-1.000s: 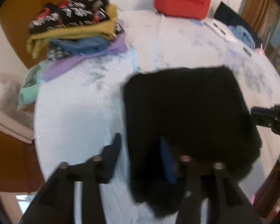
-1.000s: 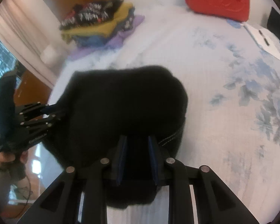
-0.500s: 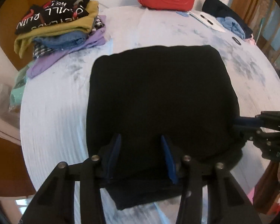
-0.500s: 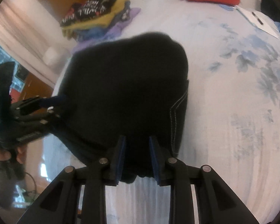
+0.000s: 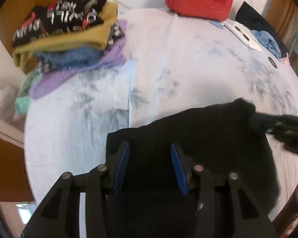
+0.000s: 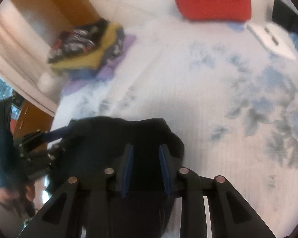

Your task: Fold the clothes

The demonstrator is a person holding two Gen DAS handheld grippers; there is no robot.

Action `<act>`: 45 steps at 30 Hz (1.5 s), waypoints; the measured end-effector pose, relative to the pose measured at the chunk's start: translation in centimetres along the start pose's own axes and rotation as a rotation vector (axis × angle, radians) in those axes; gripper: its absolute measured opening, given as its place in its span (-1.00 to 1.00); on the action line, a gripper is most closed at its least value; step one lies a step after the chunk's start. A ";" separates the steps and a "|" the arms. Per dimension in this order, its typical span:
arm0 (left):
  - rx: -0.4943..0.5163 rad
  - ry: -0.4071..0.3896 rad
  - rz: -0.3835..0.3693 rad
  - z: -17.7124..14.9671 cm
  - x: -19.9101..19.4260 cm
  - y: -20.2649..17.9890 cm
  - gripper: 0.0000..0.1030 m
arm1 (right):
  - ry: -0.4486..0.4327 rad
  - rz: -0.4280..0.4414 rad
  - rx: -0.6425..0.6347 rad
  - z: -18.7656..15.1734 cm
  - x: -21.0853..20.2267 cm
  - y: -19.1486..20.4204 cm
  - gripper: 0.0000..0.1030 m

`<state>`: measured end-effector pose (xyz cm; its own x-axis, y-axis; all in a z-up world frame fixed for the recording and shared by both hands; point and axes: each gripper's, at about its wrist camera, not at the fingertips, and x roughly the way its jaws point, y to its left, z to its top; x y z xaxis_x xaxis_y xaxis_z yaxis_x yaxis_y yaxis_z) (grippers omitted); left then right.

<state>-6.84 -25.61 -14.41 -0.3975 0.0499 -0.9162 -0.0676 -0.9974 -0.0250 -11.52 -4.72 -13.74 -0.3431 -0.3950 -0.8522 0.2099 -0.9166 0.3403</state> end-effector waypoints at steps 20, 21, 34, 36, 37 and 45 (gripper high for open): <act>0.052 -0.021 -0.070 -9.4 -3.8 1.6 -0.06 | 0.002 0.052 -0.003 -9.8 -4.5 1.5 -0.30; 0.062 -0.032 -0.059 -9.5 -3.7 1.5 -0.06 | 0.004 0.035 0.002 -10.1 -3.9 1.6 -0.29; -0.044 -0.167 -0.030 -10.1 -8.5 4.5 0.78 | -0.139 0.008 0.114 -11.5 -7.2 1.1 0.50; -0.077 -0.171 -0.056 -9.6 -8.5 5.1 0.79 | -0.173 0.003 0.137 -11.4 -8.8 0.3 0.68; -0.094 -0.173 -0.068 -9.3 -8.5 5.4 0.90 | -0.185 -0.005 0.143 -11.3 -9.2 -0.1 0.74; -0.135 -0.100 -0.025 -8.8 -4.7 4.4 1.00 | -0.139 0.012 0.170 -9.9 -7.3 -2.1 0.82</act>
<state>2.74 -30.67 -13.75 -0.4869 0.0724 -0.8704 0.0429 -0.9934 -0.1067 -0.38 0.68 -12.19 -0.4670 -0.3994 -0.7889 0.0611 -0.9046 0.4219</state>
